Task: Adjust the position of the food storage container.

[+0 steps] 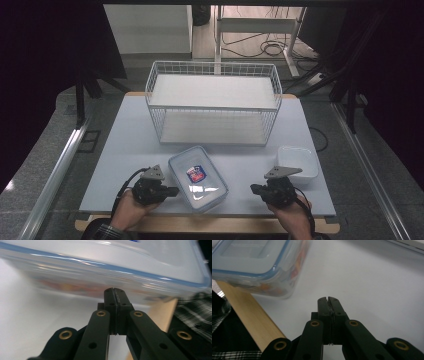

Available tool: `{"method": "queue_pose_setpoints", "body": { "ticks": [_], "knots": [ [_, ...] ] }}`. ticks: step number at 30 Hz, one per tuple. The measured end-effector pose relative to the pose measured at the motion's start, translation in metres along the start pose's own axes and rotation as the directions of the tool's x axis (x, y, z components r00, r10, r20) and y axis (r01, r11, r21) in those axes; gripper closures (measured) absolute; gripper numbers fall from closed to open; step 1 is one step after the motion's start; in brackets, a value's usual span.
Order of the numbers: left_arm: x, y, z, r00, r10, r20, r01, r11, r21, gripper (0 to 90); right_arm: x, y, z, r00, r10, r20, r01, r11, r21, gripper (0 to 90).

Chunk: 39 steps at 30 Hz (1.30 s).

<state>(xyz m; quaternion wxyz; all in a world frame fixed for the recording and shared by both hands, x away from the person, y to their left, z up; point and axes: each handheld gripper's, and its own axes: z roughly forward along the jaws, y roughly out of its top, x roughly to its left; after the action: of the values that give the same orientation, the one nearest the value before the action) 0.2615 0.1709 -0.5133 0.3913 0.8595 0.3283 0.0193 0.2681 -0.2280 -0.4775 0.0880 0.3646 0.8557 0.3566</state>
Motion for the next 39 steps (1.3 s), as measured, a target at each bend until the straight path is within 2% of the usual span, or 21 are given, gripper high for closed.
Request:
{"method": "queue_pose_setpoints", "body": {
  "ticks": [1, 2, 3, 4, 6, 7, 8, 9, 10, 11, 12, 13, 18, 21, 23, 31, 35, 36, 37, 38, 39],
  "knots": [
    [0.006, 0.000, -0.003, 0.9994, -0.018, -0.028, 0.018, 0.9998, -0.002, 90.0, 0.002, 0.000, 0.001, 1.0000, -0.004, -0.006, 0.004, 1.000, 0.001, 88.3],
    [0.006, 0.000, -0.003, 0.9994, -0.018, -0.028, 0.018, 0.9998, -0.002, 90.0, 0.002, 0.000, 0.001, 1.0000, -0.004, -0.006, 0.004, 1.000, 0.001, 88.3],
    [0.022, 0.000, -0.009, 0.9929, -0.045, -0.110, 0.045, 0.9990, -0.002, 90.0, 0.009, -0.001, 0.003, 0.9995, -0.011, -0.030, 0.011, 1.000, 0.005, 88.5],
    [0.035, 0.000, -0.012, 0.9872, -0.074, -0.141, 0.072, 0.9973, -0.013, 90.0, 0.011, -0.001, 0.004, 0.9991, -0.014, -0.041, 0.014, 1.000, 0.006, 88.6],
    [0.052, 0.004, -0.013, 0.9796, -0.091, -0.179, 0.089, 0.9958, -0.021, 90.0, 0.019, -0.002, 0.009, 0.9974, -0.021, -0.069, 0.022, 1.000, 0.016, 88.6],
    [0.059, 0.007, -0.012, 0.9764, -0.097, -0.193, 0.093, 0.9952, -0.030, 90.0, 0.023, -0.002, 0.012, 0.9960, -0.026, -0.086, 0.028, 0.999, 0.020, 88.6],
    [0.059, 0.007, -0.012, 0.9764, -0.097, -0.193, 0.093, 0.9952, -0.030, 90.0, 0.023, -0.002, 0.012, 0.9960, -0.026, -0.086, 0.028, 0.999, 0.020, 88.6],
    [0.067, 0.013, -0.010, 0.9756, -0.101, -0.195, 0.095, 0.9947, -0.040, 90.0, 0.033, -0.002, 0.019, 0.9918, -0.037, -0.123, 0.040, 0.999, 0.029, 88.6],
    [0.072, 0.017, -0.007, 0.9779, -0.094, -0.187, 0.087, 0.9952, -0.046, 90.0, 0.033, -0.002, 0.019, 0.9918, -0.037, -0.123, 0.040, 0.999, 0.029, 88.6],
    [0.078, 0.027, 0.002, 0.9790, -0.076, -0.189, 0.070, 0.9967, -0.041, 90.0, 0.041, 0.000, 0.026, 0.9868, -0.042, -0.156, 0.048, 0.998, 0.036, 88.6],
    [0.078, 0.027, 0.002, 0.9790, -0.076, -0.189, 0.070, 0.9967, -0.041, 90.0, 0.045, 0.001, 0.030, 0.9844, -0.047, -0.170, 0.054, 0.998, 0.039, 88.6],
    [0.081, 0.032, 0.008, 0.9825, -0.060, -0.176, 0.056, 0.9980, -0.030, 90.0, 0.049, 0.002, 0.034, 0.9823, -0.046, -0.182, 0.055, 0.997, 0.045, 88.6],
    [0.079, 0.033, 0.015, 0.9878, -0.037, -0.152, 0.038, 0.9992, 0.007, 90.0, 0.057, 0.006, 0.046, 0.9752, -0.052, -0.215, 0.066, 0.996, 0.057, 88.6],
    [0.079, 0.030, 0.013, 0.9900, -0.051, -0.131, 0.051, 0.9987, 0.001, 90.0, 0.054, 0.007, 0.048, 0.9745, -0.028, -0.222, 0.042, 0.998, 0.057, 88.9],
    [0.076, 0.027, 0.012, 0.9889, -0.066, -0.133, 0.065, 0.9978, -0.008, 90.0, 0.053, 0.007, 0.048, 0.9745, -0.022, -0.223, 0.036, 0.998, 0.056, 88.9],
    [0.065, 0.022, 0.009, 0.9902, -0.067, -0.122, 0.068, 0.9977, 0.005, 90.0, 0.042, 0.005, 0.043, 0.9877, 0.014, -0.156, -0.007, 0.999, 0.050, 88.9],
    [0.055, 0.021, 0.010, 0.9935, -0.060, -0.097, 0.062, 0.9980, 0.014, 90.0, 0.028, 0.004, 0.038, 0.9957, 0.041, -0.083, -0.038, 0.999, 0.036, 88.9],
    [0.055, 0.021, 0.010, 0.9935, -0.060, -0.097, 0.062, 0.9980, 0.014, 90.0, 0.028, 0.004, 0.038, 0.9957, 0.041, -0.083, -0.038, 0.999, 0.036, 88.9],
    [0.051, 0.021, 0.011, 0.9959, -0.046, -0.078, 0.048, 0.9985, 0.025, 90.0, 0.022, 0.004, 0.037, 0.9973, 0.051, -0.054, -0.049, 0.998, 0.034, 88.9],
    [0.051, 0.021, 0.011, 0.9959, -0.046, -0.078, 0.048, 0.9985, 0.025, 90.0, 0.022, 0.004, 0.037, 0.9973, 0.051, -0.054, -0.049, 0.998, 0.034, 88.9],
    [0.048, 0.021, 0.012, 0.9985, -0.033, -0.045, 0.034, 0.9990, 0.029, 90.0, 0.016, 0.004, 0.036, 0.9981, 0.058, -0.022, -0.058, 0.998, 0.033, 88.9]
  ]
}}
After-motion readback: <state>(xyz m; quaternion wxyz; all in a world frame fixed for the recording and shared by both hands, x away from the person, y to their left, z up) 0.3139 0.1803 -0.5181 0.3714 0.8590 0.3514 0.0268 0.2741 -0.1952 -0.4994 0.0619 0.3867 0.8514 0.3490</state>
